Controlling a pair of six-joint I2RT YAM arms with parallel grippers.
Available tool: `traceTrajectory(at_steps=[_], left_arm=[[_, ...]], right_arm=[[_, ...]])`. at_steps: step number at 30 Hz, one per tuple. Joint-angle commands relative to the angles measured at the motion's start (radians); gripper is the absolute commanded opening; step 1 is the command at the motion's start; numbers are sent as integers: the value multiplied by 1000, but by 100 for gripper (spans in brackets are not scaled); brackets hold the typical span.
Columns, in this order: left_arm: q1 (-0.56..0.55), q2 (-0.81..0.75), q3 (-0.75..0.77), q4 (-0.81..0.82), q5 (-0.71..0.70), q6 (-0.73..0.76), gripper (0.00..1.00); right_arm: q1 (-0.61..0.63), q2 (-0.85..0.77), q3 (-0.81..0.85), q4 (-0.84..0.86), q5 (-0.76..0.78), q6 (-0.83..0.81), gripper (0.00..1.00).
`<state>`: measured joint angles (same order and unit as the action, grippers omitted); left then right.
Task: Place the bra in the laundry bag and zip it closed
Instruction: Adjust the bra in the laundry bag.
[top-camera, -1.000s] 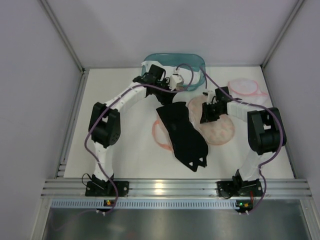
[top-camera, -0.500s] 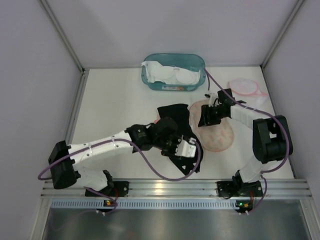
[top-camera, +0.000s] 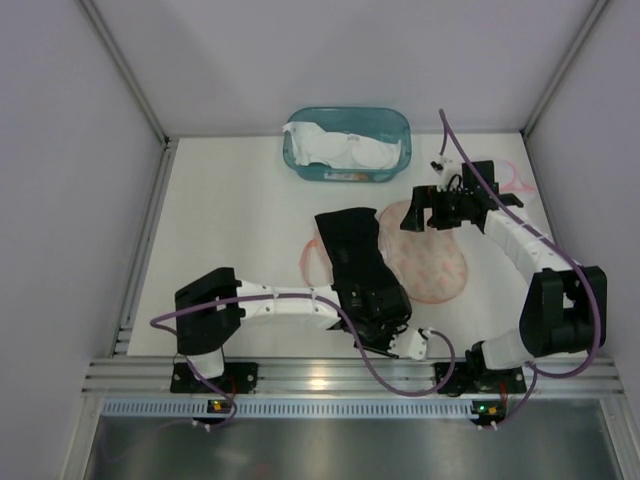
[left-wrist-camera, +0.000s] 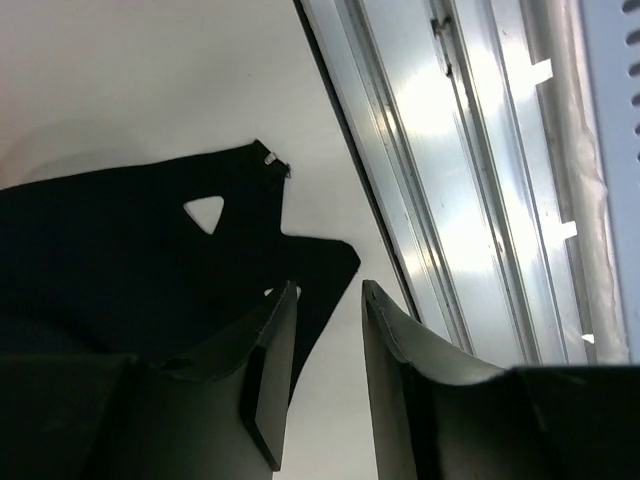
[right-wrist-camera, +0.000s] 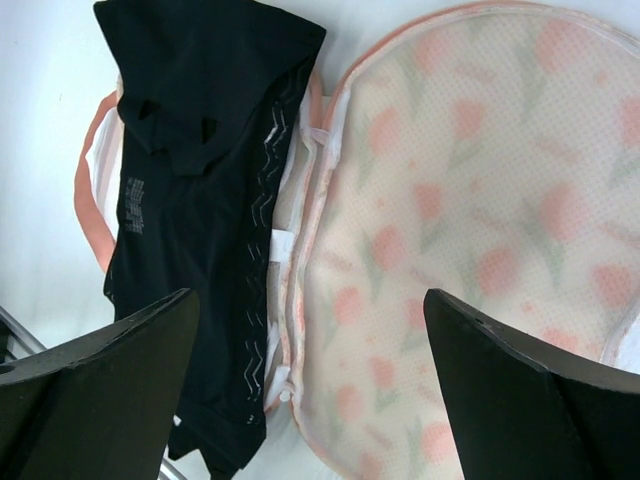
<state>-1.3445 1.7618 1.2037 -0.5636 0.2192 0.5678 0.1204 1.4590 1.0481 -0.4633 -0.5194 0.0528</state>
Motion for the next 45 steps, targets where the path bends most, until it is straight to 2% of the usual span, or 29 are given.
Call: traceTrajectory(at_steps=[1, 9, 12, 14, 16, 27, 33, 38, 45], left_arm=[[-1, 66, 77, 56, 3, -66, 38], [-4, 159, 63, 64, 0, -80, 34], [-7, 179, 45, 68, 0, -103, 25], [-7, 186, 40, 67, -12, -115, 5], [-7, 168, 33, 67, -29, -114, 0], [39, -57, 114, -16, 35, -108, 0], [154, -67, 201, -50, 72, -121, 0], [309, -22, 260, -50, 146, -138, 0], [415, 25, 244, -50, 178, -138, 0]], right_arm=[[-34, -23, 33, -18, -13, -5, 97], [-57, -2, 49, -32, -25, -7, 97], [-61, 6, 49, -29, -28, -7, 97], [-64, 8, 47, -28, -28, -7, 97], [-65, 12, 46, -26, -28, -7, 97], [-68, 41, 49, -26, -50, -8, 97], [-68, 60, 38, -23, -70, -13, 95], [-67, 83, 35, -18, -87, -11, 93], [-65, 107, 43, -26, -100, -18, 92]])
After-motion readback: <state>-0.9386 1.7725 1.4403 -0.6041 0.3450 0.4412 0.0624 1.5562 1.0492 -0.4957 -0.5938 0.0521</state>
